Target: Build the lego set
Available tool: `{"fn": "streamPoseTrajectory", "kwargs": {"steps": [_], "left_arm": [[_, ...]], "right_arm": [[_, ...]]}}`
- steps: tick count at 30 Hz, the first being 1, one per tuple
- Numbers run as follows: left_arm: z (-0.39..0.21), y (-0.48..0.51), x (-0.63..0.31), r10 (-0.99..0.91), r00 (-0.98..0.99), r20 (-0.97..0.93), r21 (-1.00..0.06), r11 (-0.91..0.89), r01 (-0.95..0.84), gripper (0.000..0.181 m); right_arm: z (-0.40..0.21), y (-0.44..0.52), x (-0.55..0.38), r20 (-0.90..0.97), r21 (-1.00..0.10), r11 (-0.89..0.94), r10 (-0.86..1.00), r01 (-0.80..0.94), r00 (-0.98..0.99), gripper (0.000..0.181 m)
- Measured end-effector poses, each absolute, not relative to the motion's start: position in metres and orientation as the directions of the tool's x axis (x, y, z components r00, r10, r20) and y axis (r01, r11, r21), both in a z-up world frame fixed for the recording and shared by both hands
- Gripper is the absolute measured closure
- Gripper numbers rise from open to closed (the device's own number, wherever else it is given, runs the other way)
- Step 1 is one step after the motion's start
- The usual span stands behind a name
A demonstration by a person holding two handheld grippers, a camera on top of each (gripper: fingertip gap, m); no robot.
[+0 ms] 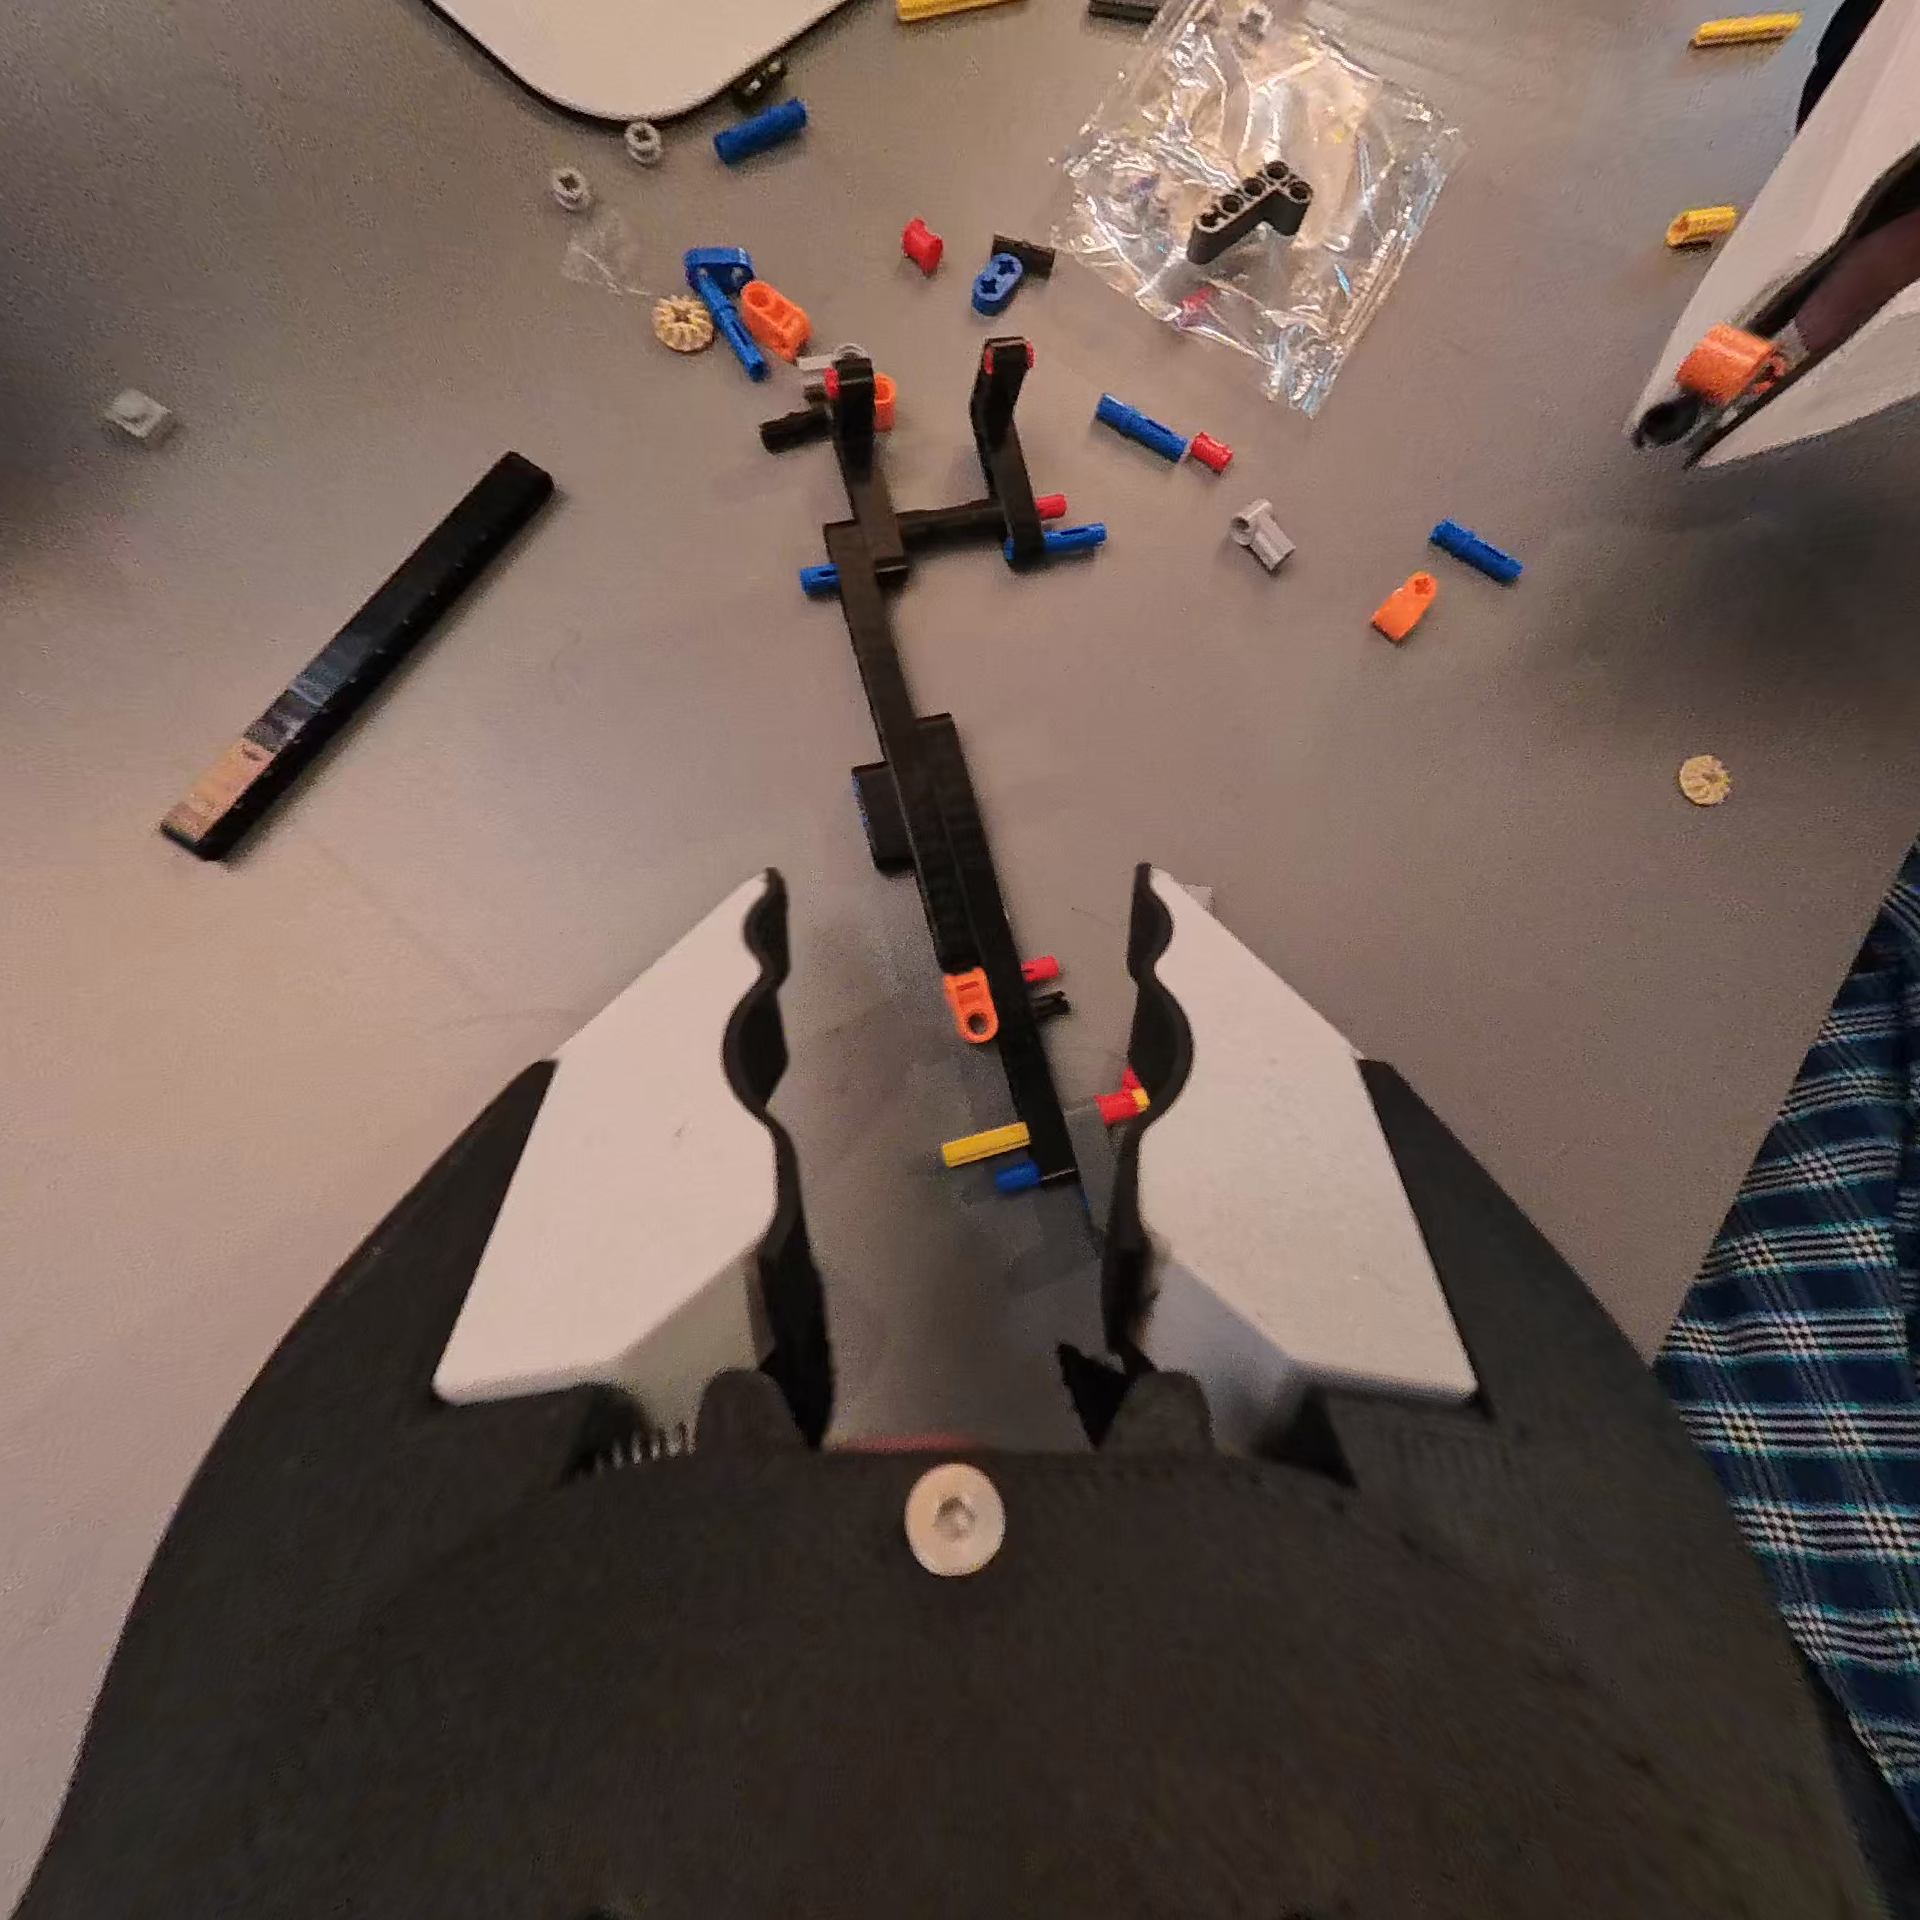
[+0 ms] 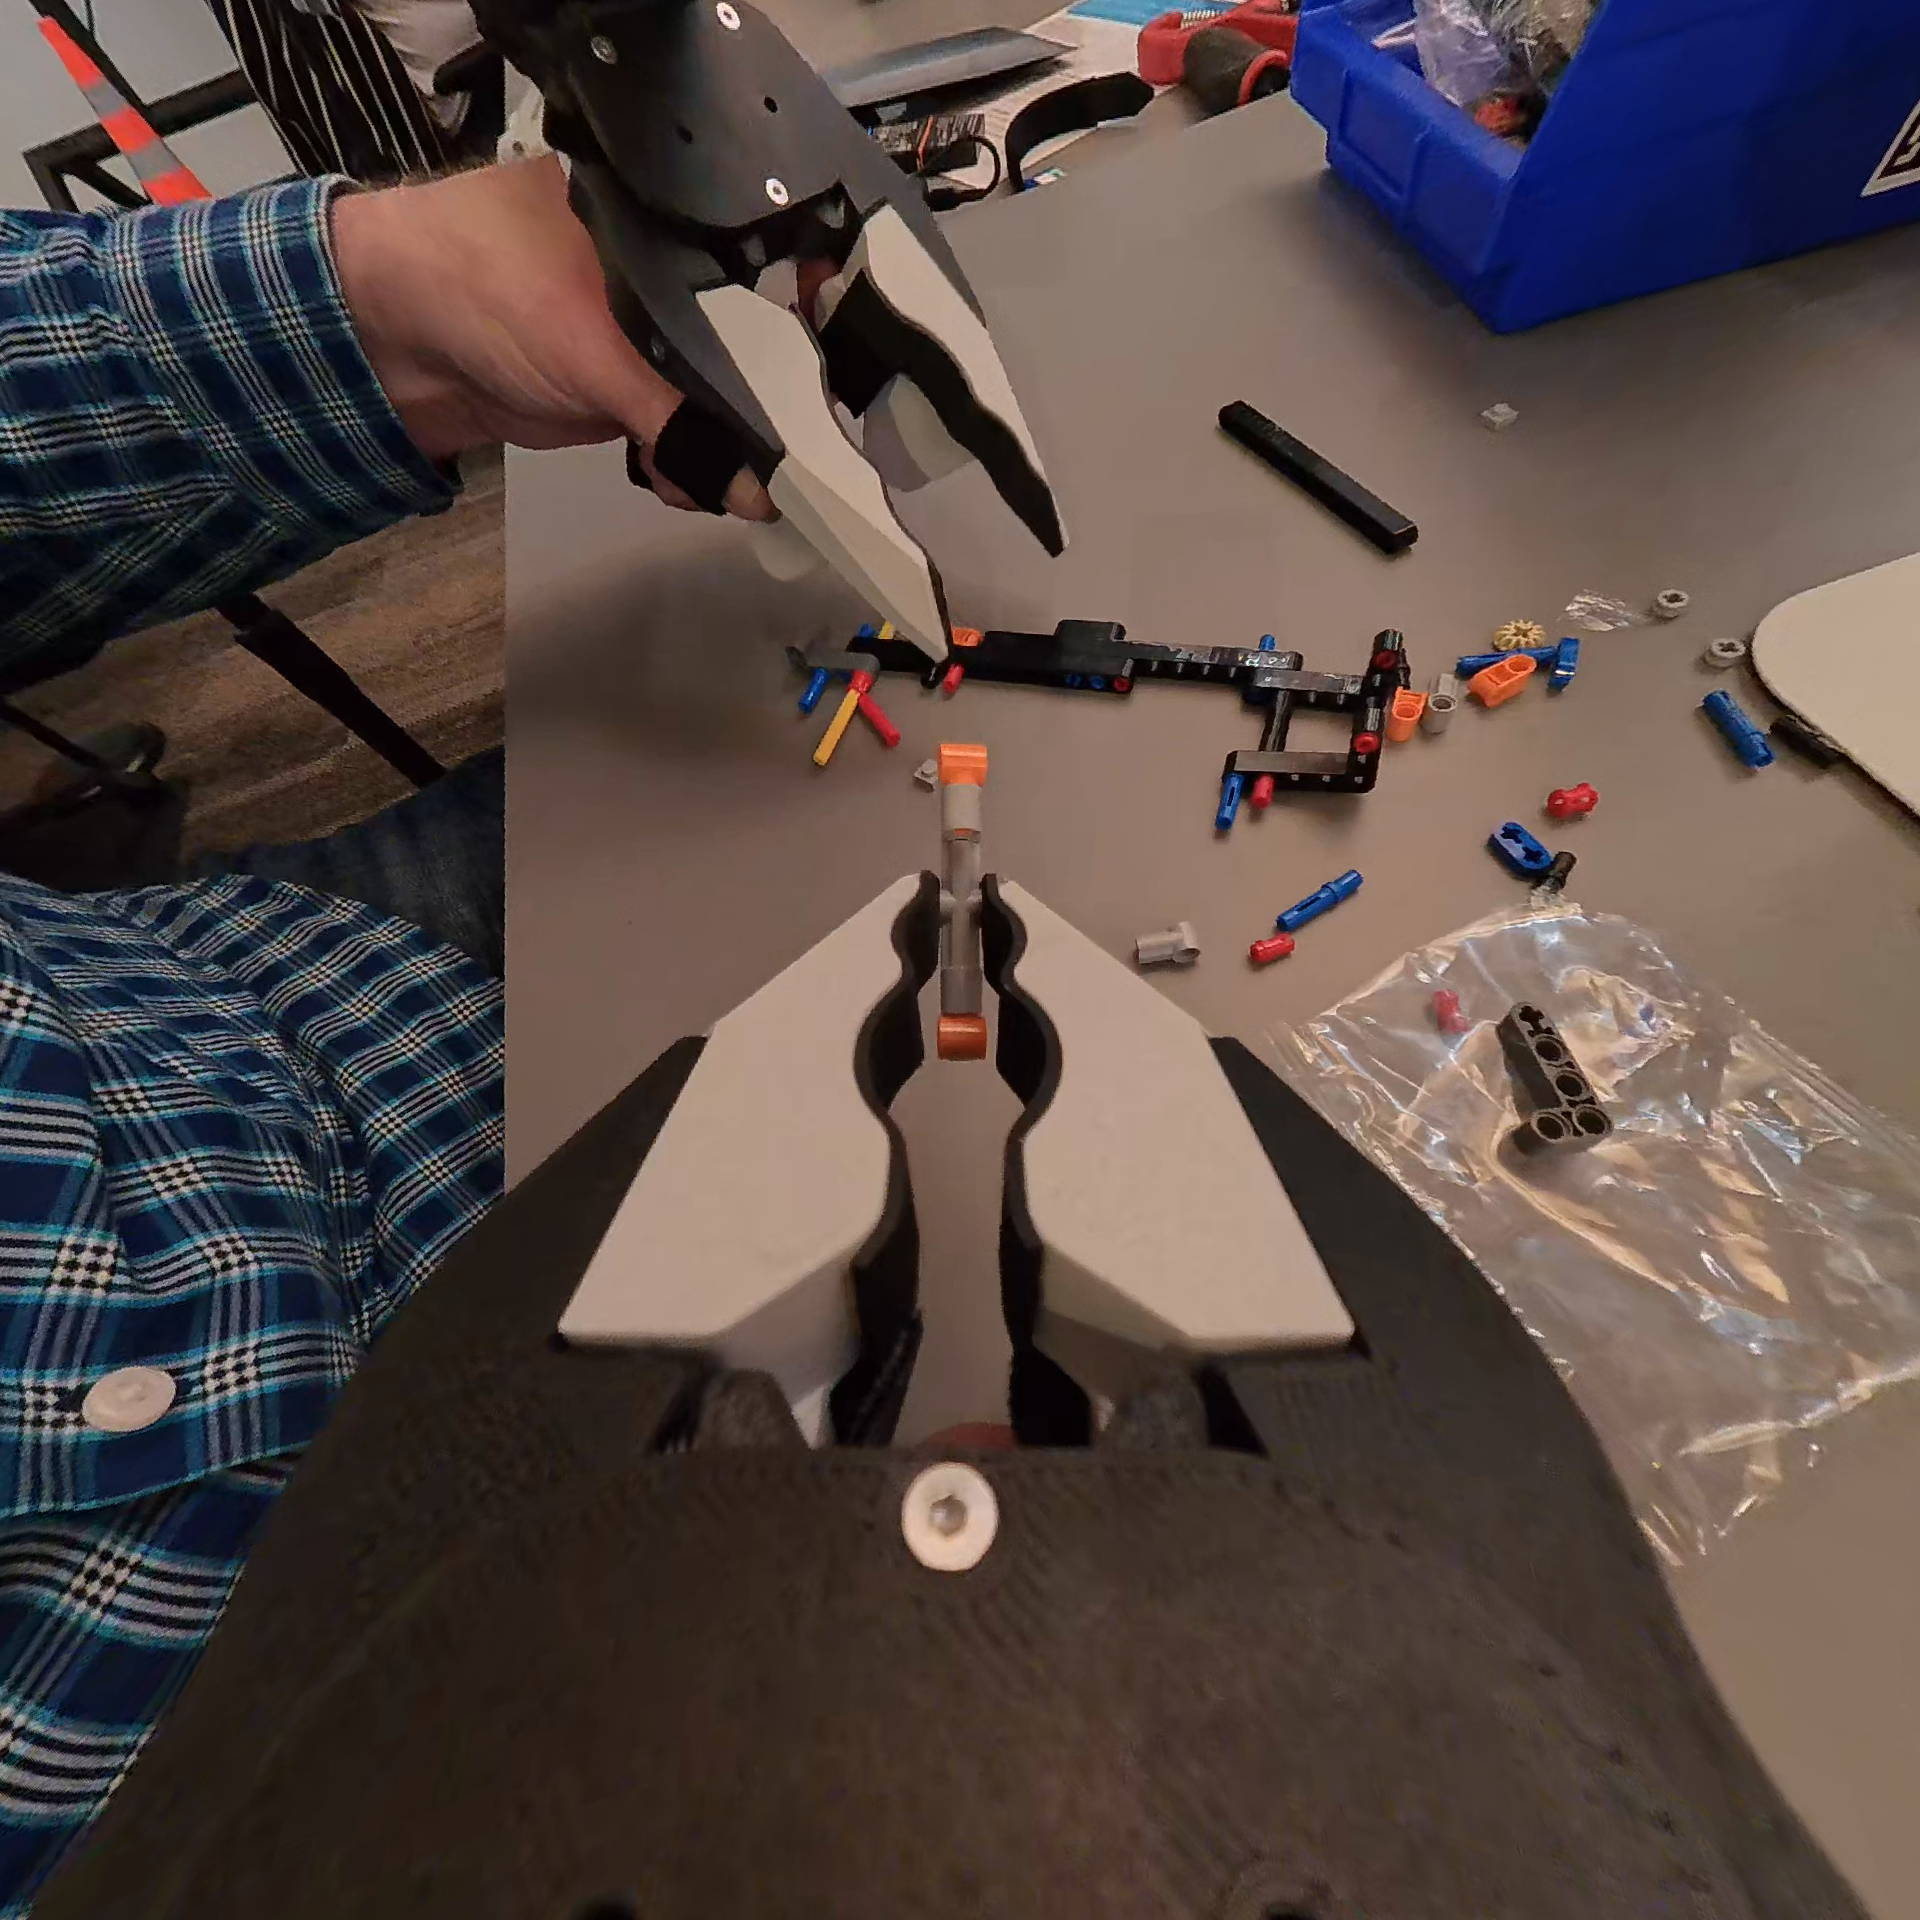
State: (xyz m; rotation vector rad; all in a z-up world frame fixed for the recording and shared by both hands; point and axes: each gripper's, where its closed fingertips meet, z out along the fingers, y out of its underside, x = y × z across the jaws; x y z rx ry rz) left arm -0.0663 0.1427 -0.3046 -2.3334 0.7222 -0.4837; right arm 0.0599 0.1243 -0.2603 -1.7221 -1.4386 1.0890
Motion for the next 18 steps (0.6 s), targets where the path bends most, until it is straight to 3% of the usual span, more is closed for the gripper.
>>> {"fn": "streamPoseTrajectory", "kwargs": {"steps": [2, 18], "left_arm": [[-0.302, 0.145, -0.070, -0.601, 0.788, 0.135, -0.681, -0.634, -0.367, 0.111], [-0.313, 0.130, -0.071, -0.649, 0.741, 0.170, -0.635, -0.647, -0.421, 0.114]], "right_arm": [[-0.262, 0.124, 0.060, -0.190, -0.867, -0.197, 0.980, 0.458, 0.062, 0.176], [-0.277, 0.139, 0.041, -0.091, -0.804, -0.153, 0.987, 0.575, 0.134, 0.176]]}}
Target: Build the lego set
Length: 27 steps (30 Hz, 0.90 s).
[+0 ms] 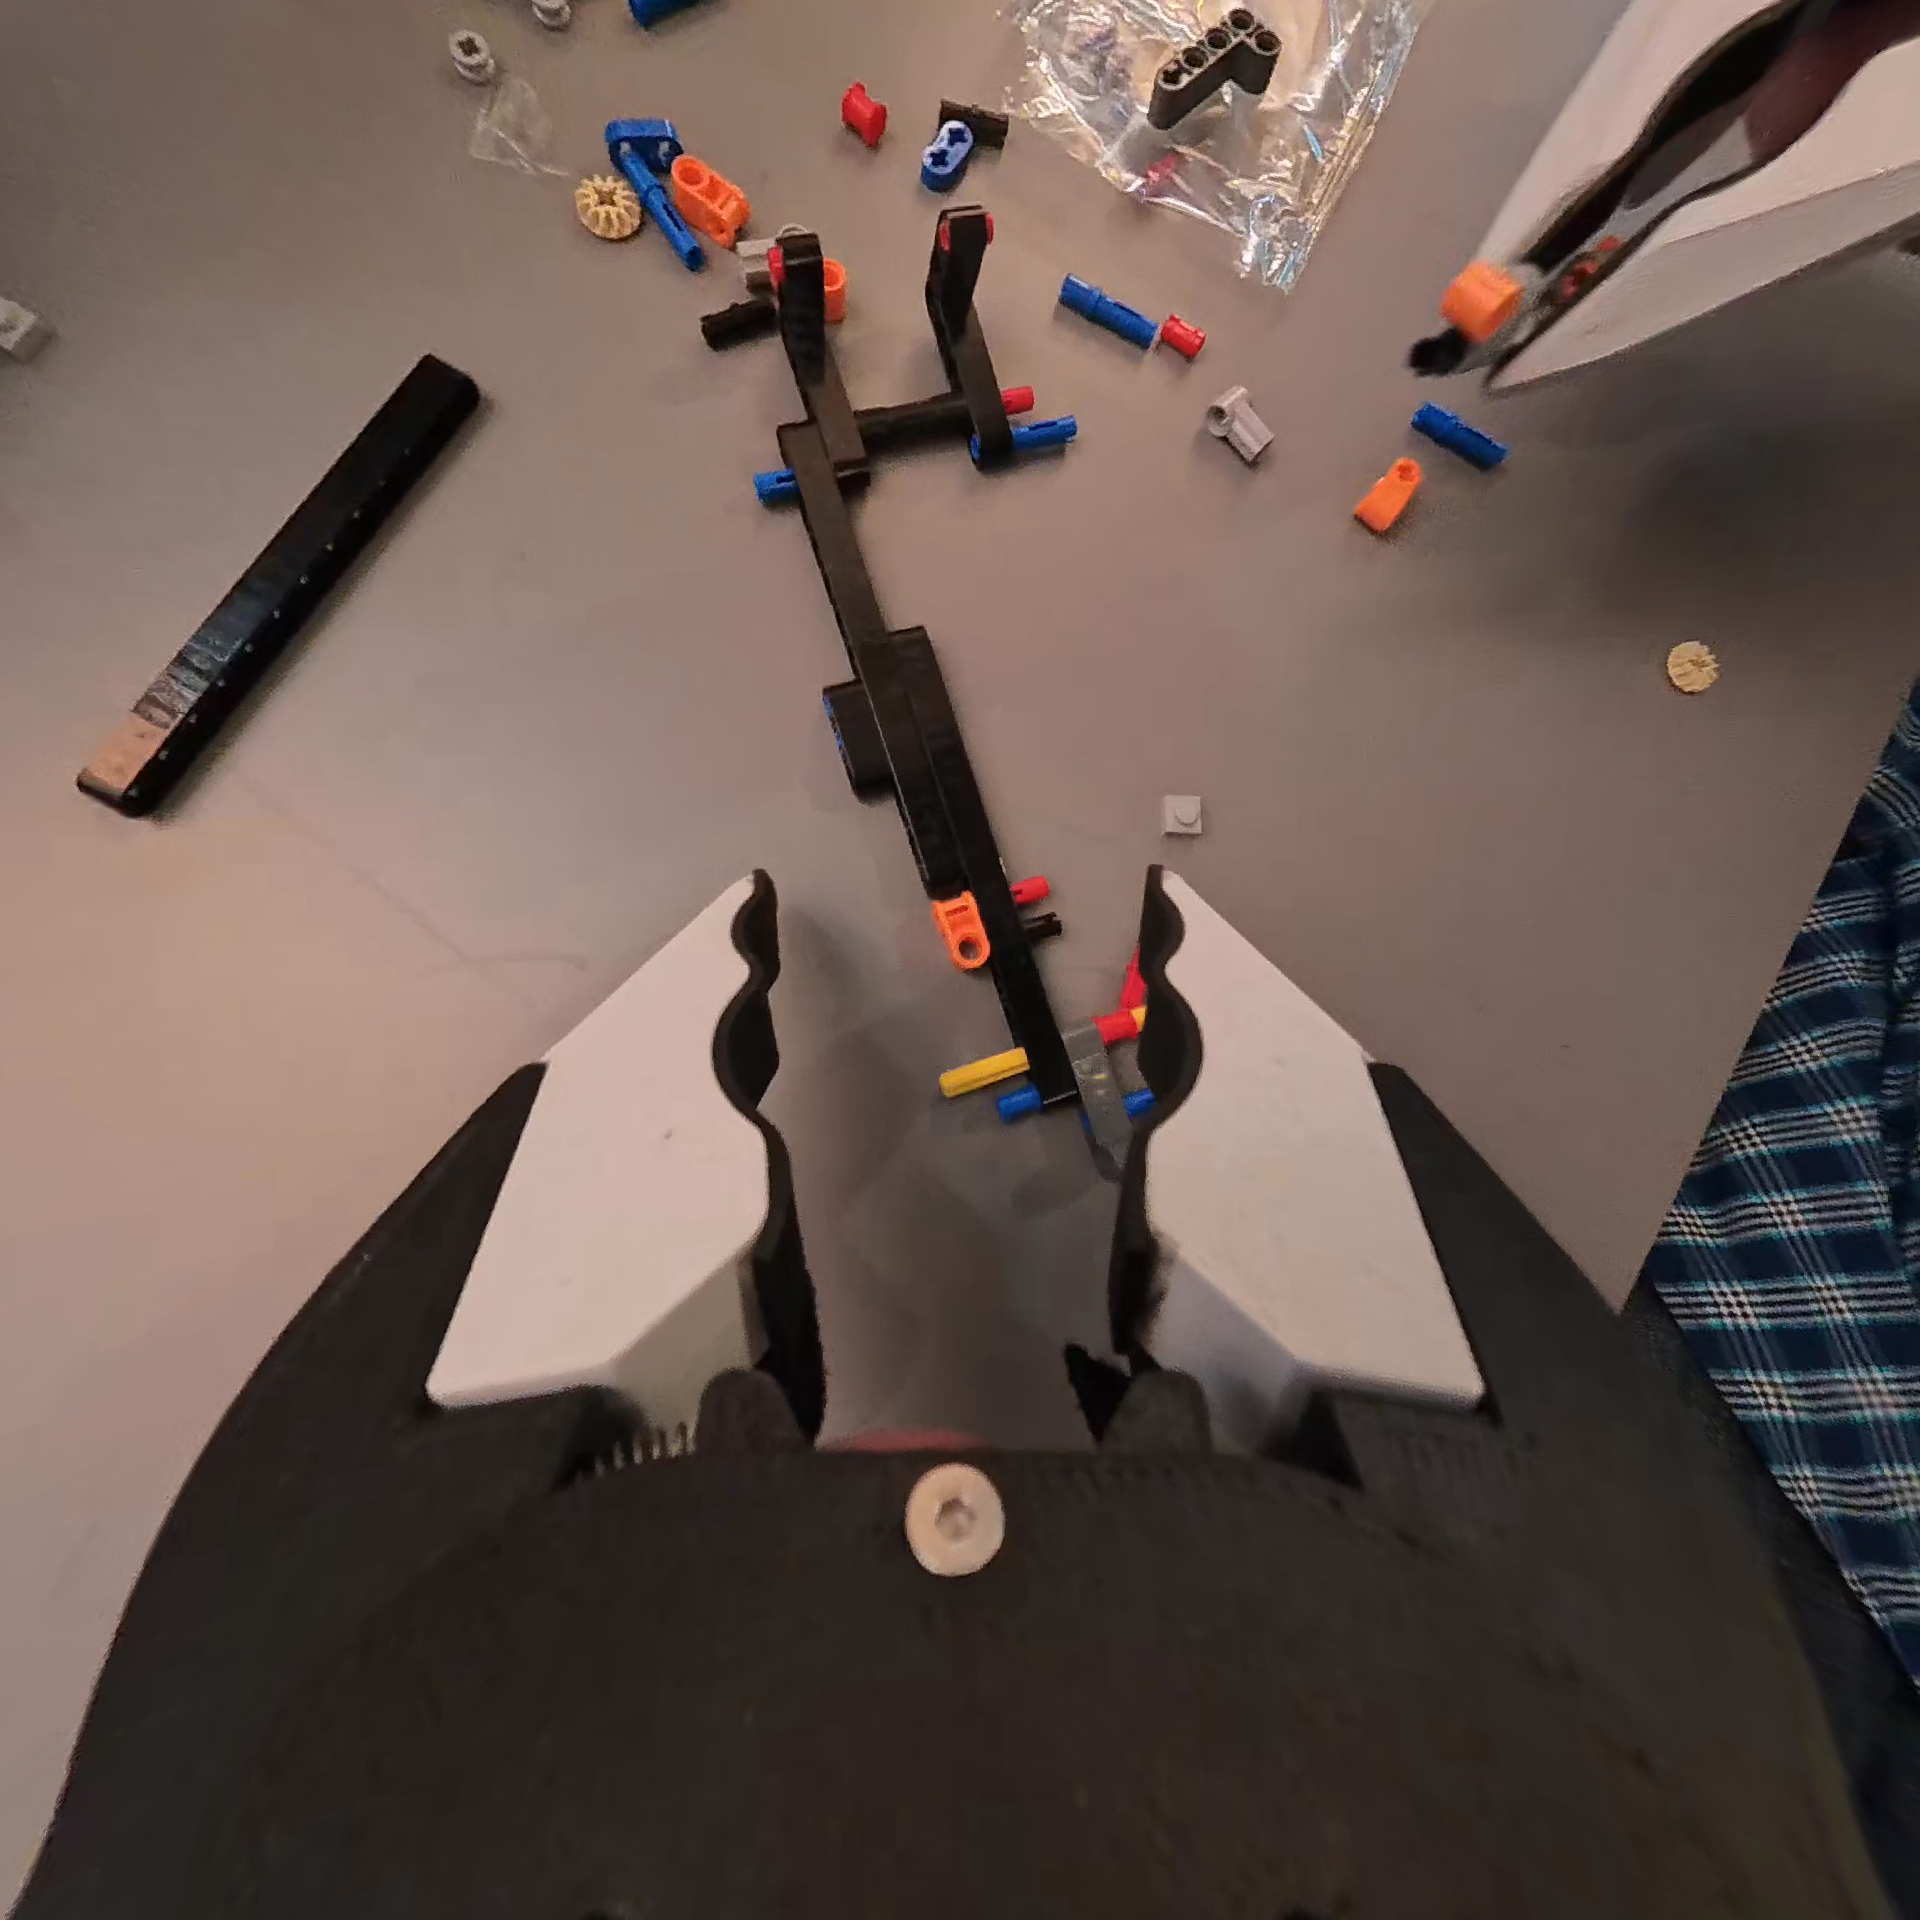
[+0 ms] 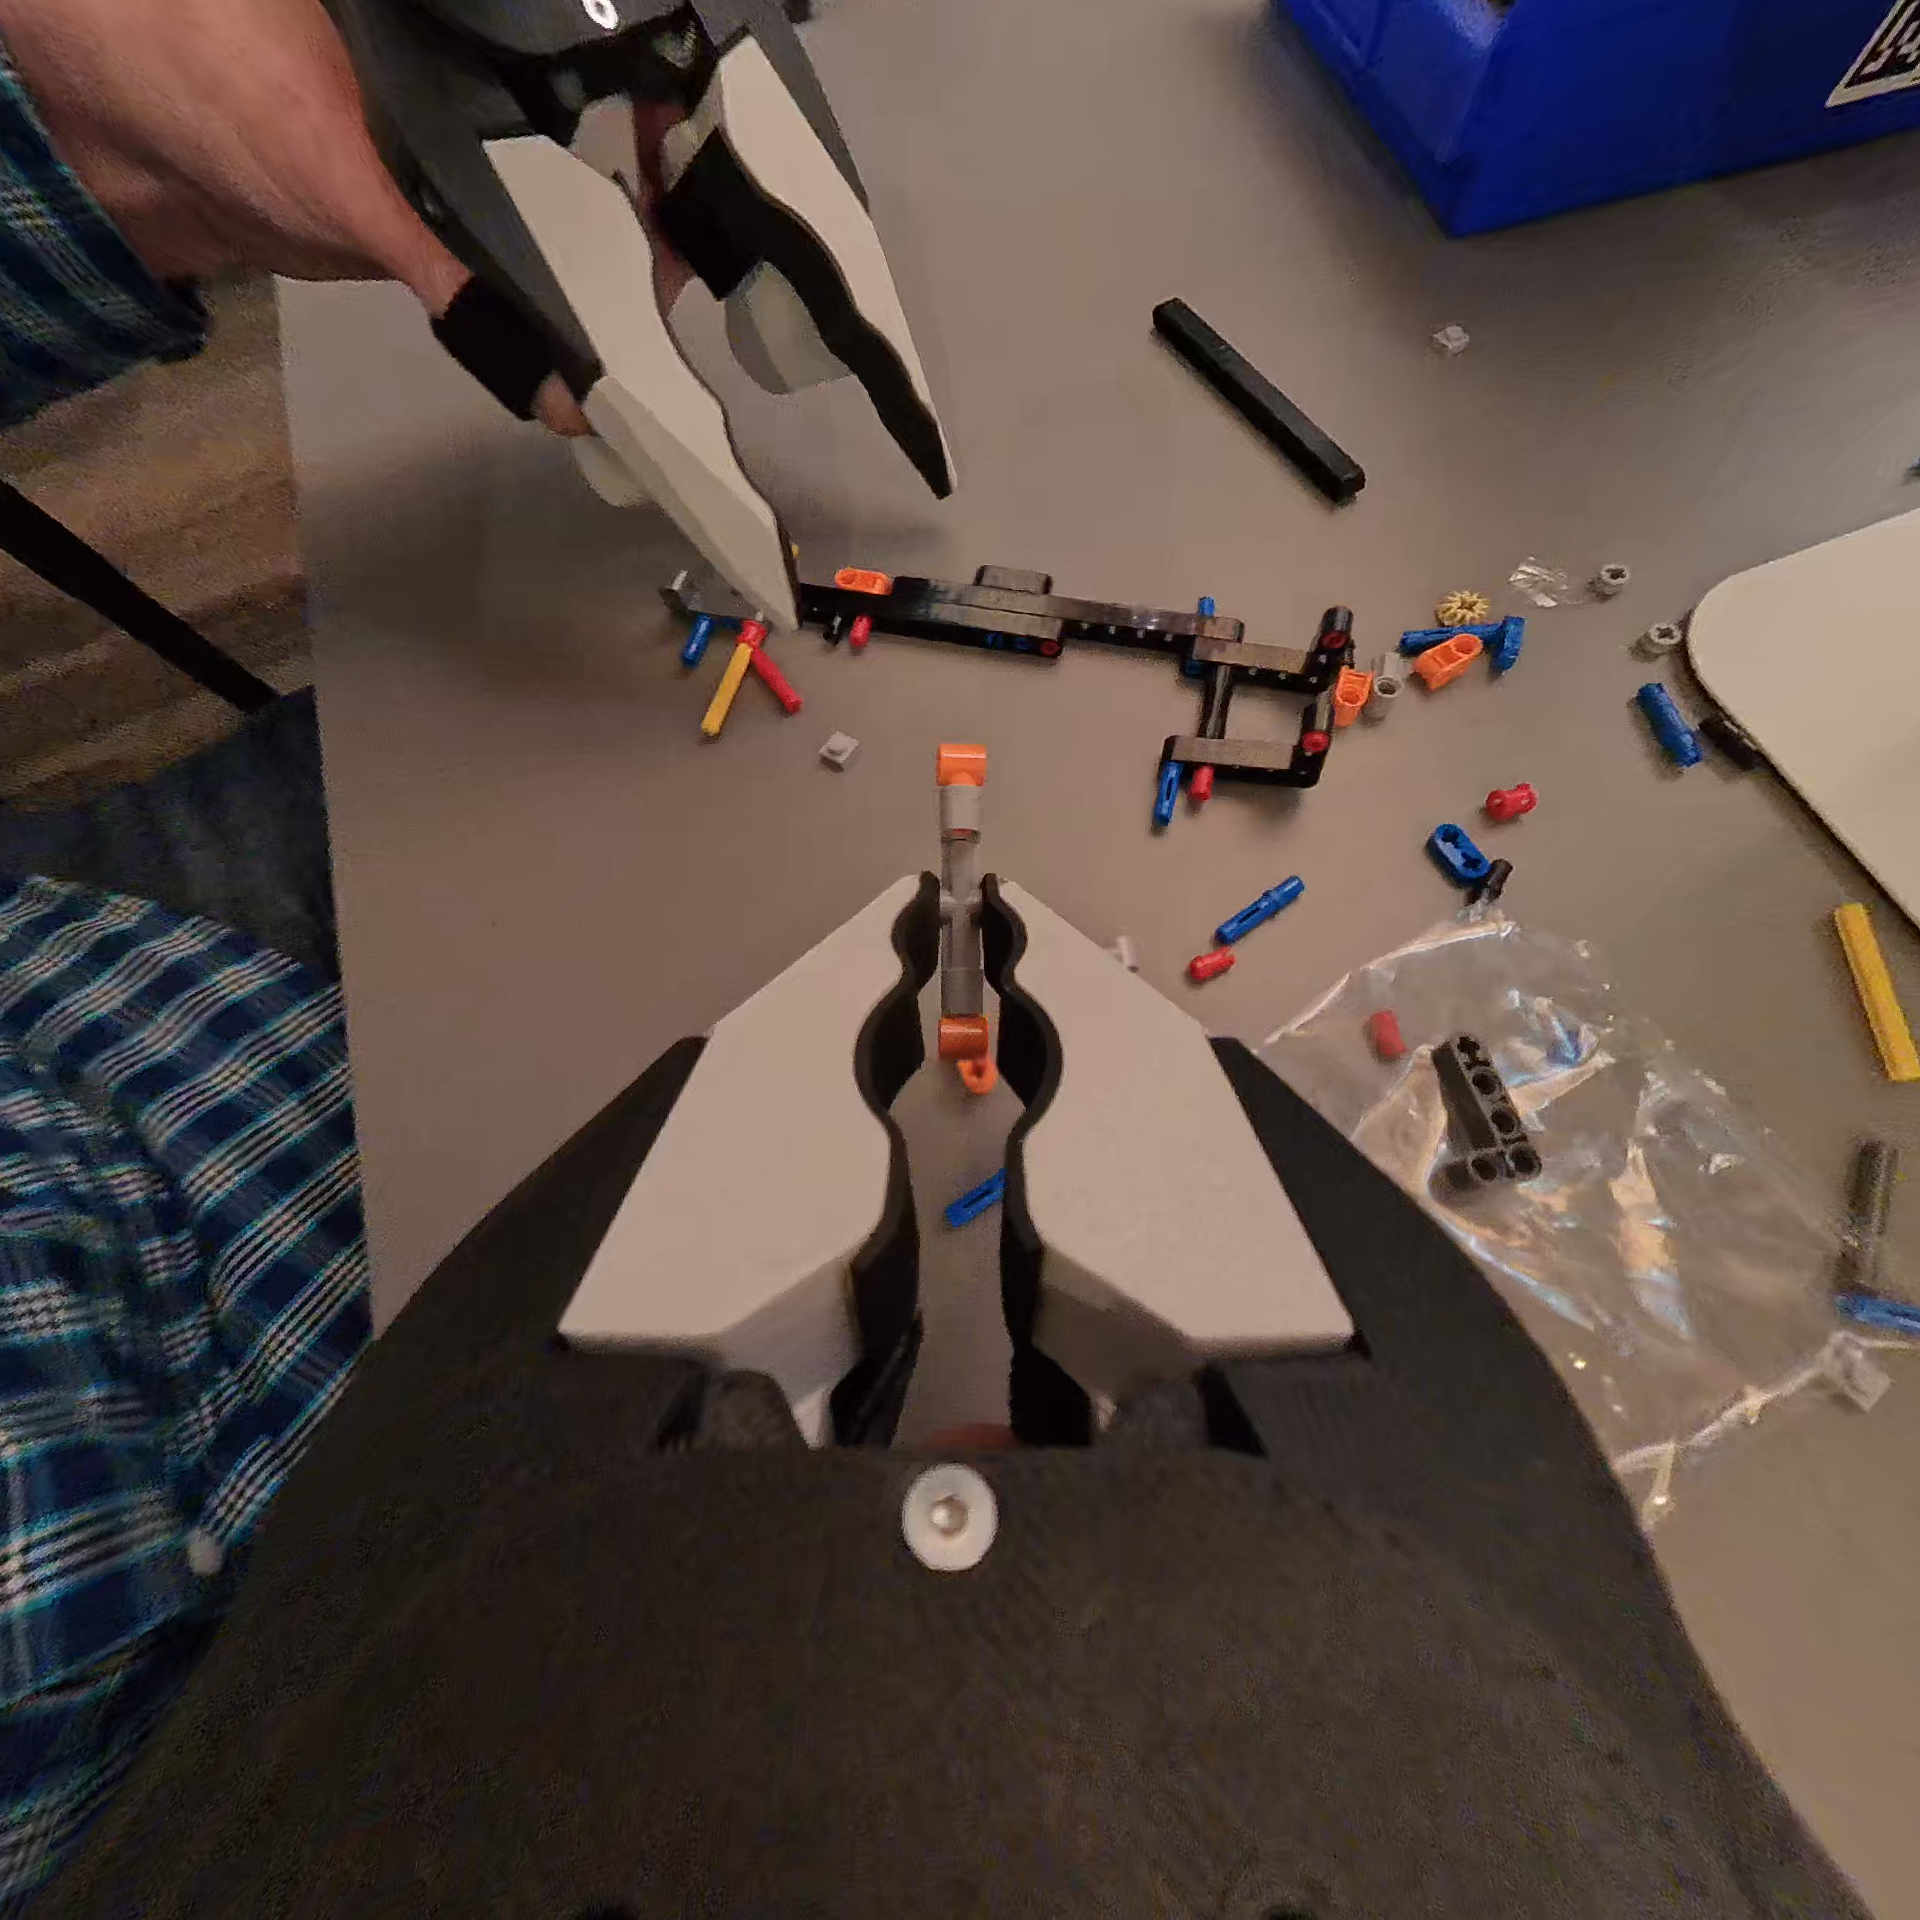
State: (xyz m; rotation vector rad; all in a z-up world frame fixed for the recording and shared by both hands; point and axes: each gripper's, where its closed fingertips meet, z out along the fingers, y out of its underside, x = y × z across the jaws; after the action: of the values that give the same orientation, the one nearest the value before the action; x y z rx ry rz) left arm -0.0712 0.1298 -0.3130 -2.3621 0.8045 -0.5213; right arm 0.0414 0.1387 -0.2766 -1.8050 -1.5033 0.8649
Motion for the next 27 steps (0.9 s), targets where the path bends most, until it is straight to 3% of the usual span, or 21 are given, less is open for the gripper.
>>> {"fn": "streamPoseTrajectory", "kwargs": {"steps": [18, 27], "left_arm": [[-0.316, 0.139, -0.056, -0.658, 0.740, 0.143, -0.648, -0.627, -0.433, 0.120], [-0.322, 0.152, -0.047, -0.636, 0.756, 0.159, -0.643, -0.647, -0.409, 0.131]], "right_arm": [[-0.324, 0.161, 0.004, -0.029, -0.622, -0.119, 0.991, 0.774, 0.129, 0.176], [-0.309, 0.165, -0.009, -0.384, -0.674, -0.405, 0.906, 0.618, 0.176, 0.176]]}}
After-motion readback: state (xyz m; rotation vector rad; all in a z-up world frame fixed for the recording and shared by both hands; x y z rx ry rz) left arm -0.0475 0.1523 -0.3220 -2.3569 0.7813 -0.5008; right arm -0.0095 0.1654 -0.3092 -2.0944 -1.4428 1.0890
